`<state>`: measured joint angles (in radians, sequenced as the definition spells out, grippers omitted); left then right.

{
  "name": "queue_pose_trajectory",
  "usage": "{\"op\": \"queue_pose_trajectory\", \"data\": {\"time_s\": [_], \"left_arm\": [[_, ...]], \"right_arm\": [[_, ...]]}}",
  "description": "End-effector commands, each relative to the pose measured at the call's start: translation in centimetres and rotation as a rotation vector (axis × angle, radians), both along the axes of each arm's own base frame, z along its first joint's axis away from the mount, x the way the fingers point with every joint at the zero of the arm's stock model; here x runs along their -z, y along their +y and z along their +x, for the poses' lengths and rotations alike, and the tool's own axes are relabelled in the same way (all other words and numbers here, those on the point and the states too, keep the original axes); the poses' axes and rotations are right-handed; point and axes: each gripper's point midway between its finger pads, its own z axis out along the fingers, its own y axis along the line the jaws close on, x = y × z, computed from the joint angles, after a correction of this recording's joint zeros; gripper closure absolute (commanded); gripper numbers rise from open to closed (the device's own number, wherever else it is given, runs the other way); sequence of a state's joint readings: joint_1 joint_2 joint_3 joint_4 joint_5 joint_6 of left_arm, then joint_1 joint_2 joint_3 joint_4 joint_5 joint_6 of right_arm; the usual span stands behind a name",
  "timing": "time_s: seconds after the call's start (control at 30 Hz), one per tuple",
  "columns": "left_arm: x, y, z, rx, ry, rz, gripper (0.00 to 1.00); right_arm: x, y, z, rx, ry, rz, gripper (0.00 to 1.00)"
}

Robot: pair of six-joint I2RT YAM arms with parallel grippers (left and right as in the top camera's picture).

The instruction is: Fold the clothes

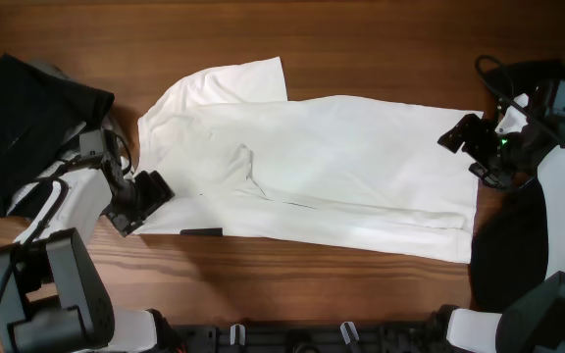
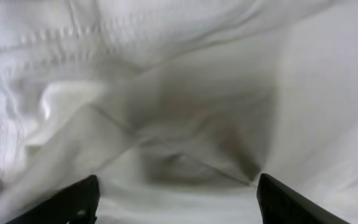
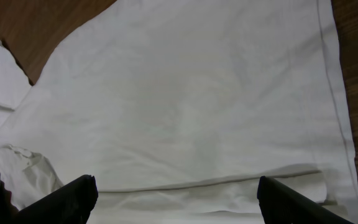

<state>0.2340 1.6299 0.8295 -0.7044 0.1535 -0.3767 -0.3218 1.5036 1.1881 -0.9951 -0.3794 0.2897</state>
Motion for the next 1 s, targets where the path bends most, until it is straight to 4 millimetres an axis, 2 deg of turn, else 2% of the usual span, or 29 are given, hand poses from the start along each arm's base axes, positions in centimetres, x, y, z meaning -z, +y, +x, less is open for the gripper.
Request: {"op": "queue_pose_trajectory", "data": {"time_s": [0.0, 0.13, 0.3, 0.43, 0.53, 0.67, 0.97], "left_arm": [[1.4, 1.2, -0.1, 0.017, 0.004, 0.054, 0.04], [-0.7, 1.0, 0.5, 0.018, -0.031, 0.042, 0.02], [-3.1, 0.4, -2.2, -0.013, 0.026, 0.028, 0.05], [-3.7, 0.9, -3.6, -0.084, 0.067, 0.022, 0.08], [-3.5, 1.8, -4.0, -0.141, 0.071, 0.017, 0.11], [-2.7, 2.6, -4.2, -0.177, 0.068, 0.014, 0.24], [1.6, 2.7, -4.0, -0.210, 0.083, 0.003, 0.25]], "right_arm": [[-0.3, -0.2, 0.2, -0.001, -0.004, -0.015, 0.12], [-0.3, -0.1, 0.2, -0.001, -0.002, -0.015, 0.12], [-0.2, -0.1, -0.1, -0.003, 0.010, -0.012, 0.12], [-0.2, -0.1, -0.1, -0.002, 0.010, -0.012, 0.12], [-0.2, 0.0, -0.1, -0.002, 0.012, -0.010, 0.12], [-0.2, -0.1, -0.1, -0.002, 0.012, -0.011, 0.11], [-0.2, -0.1, -0.1, -0.001, 0.011, -0.010, 0.11]]}}
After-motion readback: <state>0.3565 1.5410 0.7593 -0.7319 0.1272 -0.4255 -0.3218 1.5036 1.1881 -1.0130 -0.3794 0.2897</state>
